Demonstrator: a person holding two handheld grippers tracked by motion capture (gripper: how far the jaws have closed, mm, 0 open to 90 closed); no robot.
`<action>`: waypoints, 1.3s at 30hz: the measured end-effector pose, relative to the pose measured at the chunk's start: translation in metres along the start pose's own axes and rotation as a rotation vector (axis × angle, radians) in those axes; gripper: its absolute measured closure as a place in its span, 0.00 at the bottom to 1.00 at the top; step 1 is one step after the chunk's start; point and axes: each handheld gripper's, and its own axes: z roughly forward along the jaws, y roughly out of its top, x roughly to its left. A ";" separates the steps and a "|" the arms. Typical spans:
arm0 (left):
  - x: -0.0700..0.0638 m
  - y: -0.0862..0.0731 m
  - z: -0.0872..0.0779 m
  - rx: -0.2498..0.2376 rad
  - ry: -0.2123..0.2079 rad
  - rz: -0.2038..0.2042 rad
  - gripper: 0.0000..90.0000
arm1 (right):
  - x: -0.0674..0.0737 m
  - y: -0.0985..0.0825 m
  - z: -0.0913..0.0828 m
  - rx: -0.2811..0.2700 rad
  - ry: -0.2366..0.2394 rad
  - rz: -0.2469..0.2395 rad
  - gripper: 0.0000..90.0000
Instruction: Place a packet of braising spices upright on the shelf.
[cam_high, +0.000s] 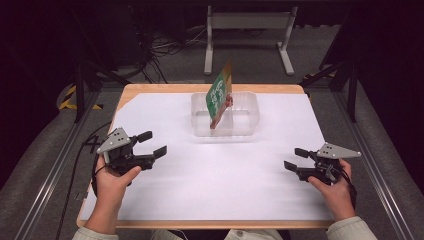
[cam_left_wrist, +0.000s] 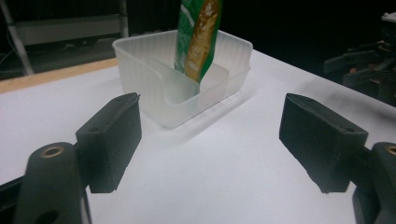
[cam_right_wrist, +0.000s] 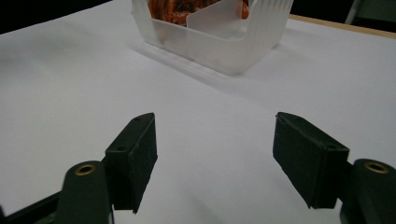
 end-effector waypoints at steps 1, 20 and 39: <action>0.000 0.000 0.000 0.000 0.000 0.000 0.24 | 0.000 0.000 0.000 0.000 0.000 0.000 0.34; 0.015 -0.065 0.010 0.073 0.057 -0.032 0.11 | -0.005 -0.014 0.009 0.020 0.002 0.023 0.33; 0.019 -0.075 0.013 0.139 0.087 -0.023 0.08 | -0.008 -0.022 0.015 0.045 -0.012 0.030 0.32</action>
